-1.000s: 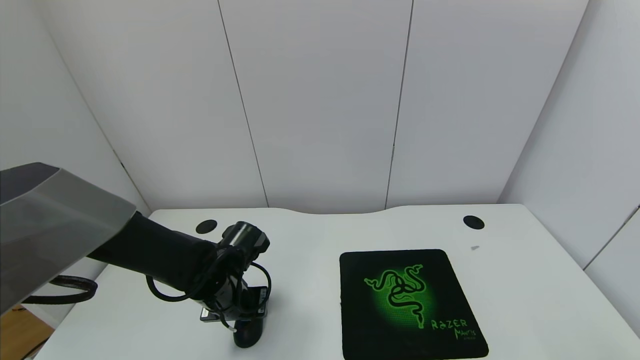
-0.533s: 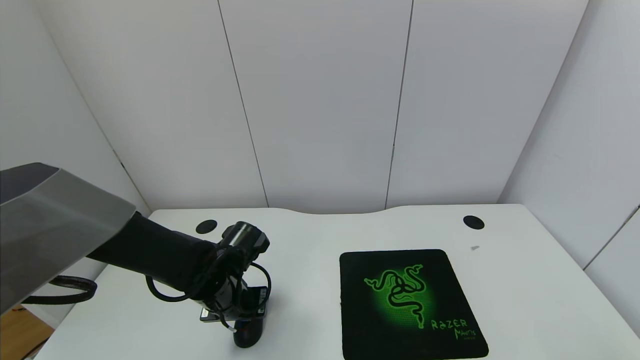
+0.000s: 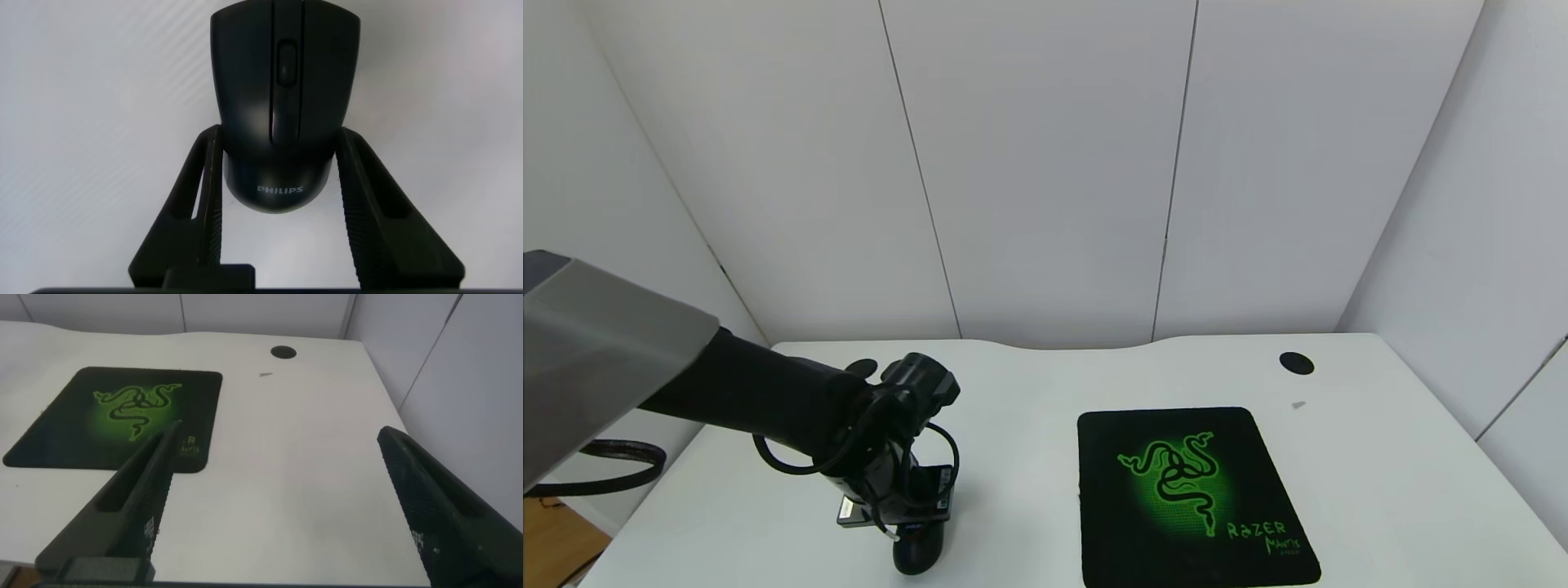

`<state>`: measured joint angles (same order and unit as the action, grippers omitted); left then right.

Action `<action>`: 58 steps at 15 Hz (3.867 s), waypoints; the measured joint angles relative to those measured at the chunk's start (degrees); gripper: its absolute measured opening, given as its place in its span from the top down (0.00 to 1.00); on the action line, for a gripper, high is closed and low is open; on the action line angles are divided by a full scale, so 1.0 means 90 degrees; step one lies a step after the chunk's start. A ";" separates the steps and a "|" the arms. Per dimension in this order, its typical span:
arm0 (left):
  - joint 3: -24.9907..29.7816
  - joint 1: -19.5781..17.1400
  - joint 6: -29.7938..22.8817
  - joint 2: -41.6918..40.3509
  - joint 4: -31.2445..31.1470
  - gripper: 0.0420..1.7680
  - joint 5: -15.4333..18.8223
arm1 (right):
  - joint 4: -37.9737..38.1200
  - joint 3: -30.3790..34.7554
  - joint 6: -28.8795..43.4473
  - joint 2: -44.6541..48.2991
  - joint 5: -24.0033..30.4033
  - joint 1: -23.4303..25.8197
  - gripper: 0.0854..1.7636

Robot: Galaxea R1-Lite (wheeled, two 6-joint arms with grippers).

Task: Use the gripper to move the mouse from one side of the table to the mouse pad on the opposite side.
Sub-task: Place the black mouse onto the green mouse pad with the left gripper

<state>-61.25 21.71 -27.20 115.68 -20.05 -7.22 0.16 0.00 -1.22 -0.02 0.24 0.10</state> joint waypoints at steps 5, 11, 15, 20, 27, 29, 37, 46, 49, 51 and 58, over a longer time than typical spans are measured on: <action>-0.0872 0.0187 -0.0749 -0.0318 -0.1019 0.51 0.0058 | 0.0000 0.0000 -0.0001 0.0000 0.0000 0.0000 0.03; -0.1671 0.0886 -0.1363 -0.0199 -0.1560 0.51 0.0072 | 0.0000 0.0000 -0.0001 0.0000 -0.0003 0.0000 0.03; -0.2373 0.1321 -0.1600 -0.0011 -0.2200 0.51 -0.0009 | 0.0003 0.0000 -0.0001 0.0000 -0.0003 0.0000 0.03; -0.3296 0.1976 -0.2002 0.0264 -0.2966 0.52 -0.0122 | 0.0003 0.0000 -0.0001 0.0000 -0.0003 0.0000 0.03; -0.4726 0.2710 -0.2828 0.1046 -0.3449 0.52 -0.0261 | 0.0000 0.0000 -0.0001 0.0000 0.0000 0.0000 0.03; -0.5041 0.2865 -0.3027 0.1241 -0.3598 0.52 -0.0276 | 0.0000 0.0000 0.0000 0.0000 0.0000 0.0000 0.03; -0.5904 0.3560 -0.3748 0.2102 -0.3436 0.52 -0.0834 | 0.0000 0.0000 -0.0001 0.0000 0.0000 0.0000 0.03; -0.5911 0.3885 -0.3814 0.2549 -0.2534 0.52 -0.1218 | -0.0003 0.0000 0.0000 0.0000 0.0000 0.0000 0.03; -0.5911 0.3917 -0.3785 0.2746 -0.2425 0.52 -0.1216 | 0.0000 0.0000 -0.0004 0.0000 0.0000 0.0000 0.03; -0.5923 0.3912 -0.3770 0.2851 -0.2366 0.52 -0.1218 | 0.0000 0.0000 -0.0004 0.0000 0.0000 0.0000 0.03; -0.5929 0.3883 -0.3732 0.3038 -0.2208 0.52 -0.1451 | 0.0003 0.0000 0.0000 0.0000 -0.0003 0.0000 0.03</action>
<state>-114.60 56.66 -60.78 143.02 -39.92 -20.27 0.18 0.00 -1.22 -0.02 0.22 0.10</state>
